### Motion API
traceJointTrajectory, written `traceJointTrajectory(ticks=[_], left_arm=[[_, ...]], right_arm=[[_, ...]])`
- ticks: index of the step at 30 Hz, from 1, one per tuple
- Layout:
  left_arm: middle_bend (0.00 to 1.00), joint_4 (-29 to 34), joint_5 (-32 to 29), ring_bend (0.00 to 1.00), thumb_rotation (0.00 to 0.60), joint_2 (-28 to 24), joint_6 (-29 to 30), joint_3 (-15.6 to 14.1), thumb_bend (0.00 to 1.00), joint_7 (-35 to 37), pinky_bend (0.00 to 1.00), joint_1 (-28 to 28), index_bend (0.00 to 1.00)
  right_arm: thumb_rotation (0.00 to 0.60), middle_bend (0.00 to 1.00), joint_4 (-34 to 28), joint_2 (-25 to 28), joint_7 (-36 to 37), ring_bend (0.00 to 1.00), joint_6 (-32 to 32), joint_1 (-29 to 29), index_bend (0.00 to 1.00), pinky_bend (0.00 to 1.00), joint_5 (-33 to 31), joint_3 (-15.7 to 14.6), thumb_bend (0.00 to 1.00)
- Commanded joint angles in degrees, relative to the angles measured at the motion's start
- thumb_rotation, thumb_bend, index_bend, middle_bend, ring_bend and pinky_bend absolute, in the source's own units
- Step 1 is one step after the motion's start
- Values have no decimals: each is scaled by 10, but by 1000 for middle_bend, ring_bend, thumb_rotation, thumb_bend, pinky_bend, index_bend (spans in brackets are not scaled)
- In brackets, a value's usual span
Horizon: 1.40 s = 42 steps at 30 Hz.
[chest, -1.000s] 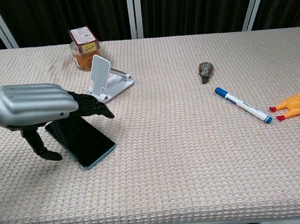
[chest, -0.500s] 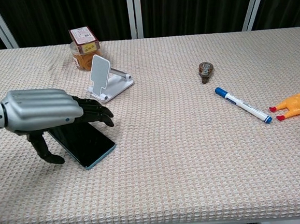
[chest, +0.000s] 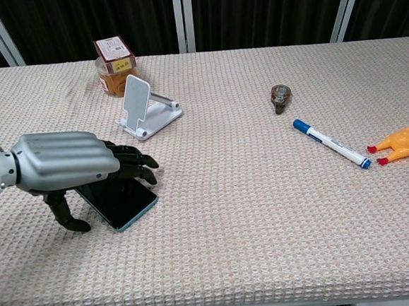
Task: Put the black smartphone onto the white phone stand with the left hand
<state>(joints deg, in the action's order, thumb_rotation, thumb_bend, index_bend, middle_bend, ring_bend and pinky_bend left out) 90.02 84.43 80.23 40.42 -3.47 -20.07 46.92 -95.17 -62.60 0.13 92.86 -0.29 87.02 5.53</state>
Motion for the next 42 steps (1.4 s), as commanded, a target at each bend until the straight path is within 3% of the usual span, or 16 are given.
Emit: traceJointTrajectory(ticks=[1,10,18,24,27,33,42], left_arm=[[20,-3,-1,19,600,1,1,0,152,-3,196,1,165],[20,-12,-9,20,600,7,-3,-2,180,0,192,3,263],[39,-7,1,20,600,0,8,-3,298,12,192,2,542],[71,-7,9,21,600,4,21,-3,323,22,192,-1,627],[137,-4,23,41,600,2,47,1,363,40,197,-7,660],[375,-4,45,161,600,-5,79,2,431,86,239,-16,669],[560,-23,63,279,600,3,144,9,484,213,298,-43,694]], right_arm=[[600,0,1,-1,-1,0,0,0,0,0,1,0,298],[600,0,4,-4,-1,0,-4,1,0,0,-1,0,298],[600,0,6,-6,-3,0,-9,3,0,0,-3,0,299],[600,0,6,-6,-3,0,-10,3,0,0,-2,-1,300],[600,0,5,-4,-2,0,-9,2,0,0,-2,-1,300],[600,0,7,-4,2,0,-10,2,0,0,-3,-1,299],[600,0,10,-4,6,0,-10,1,0,0,-4,-1,300]])
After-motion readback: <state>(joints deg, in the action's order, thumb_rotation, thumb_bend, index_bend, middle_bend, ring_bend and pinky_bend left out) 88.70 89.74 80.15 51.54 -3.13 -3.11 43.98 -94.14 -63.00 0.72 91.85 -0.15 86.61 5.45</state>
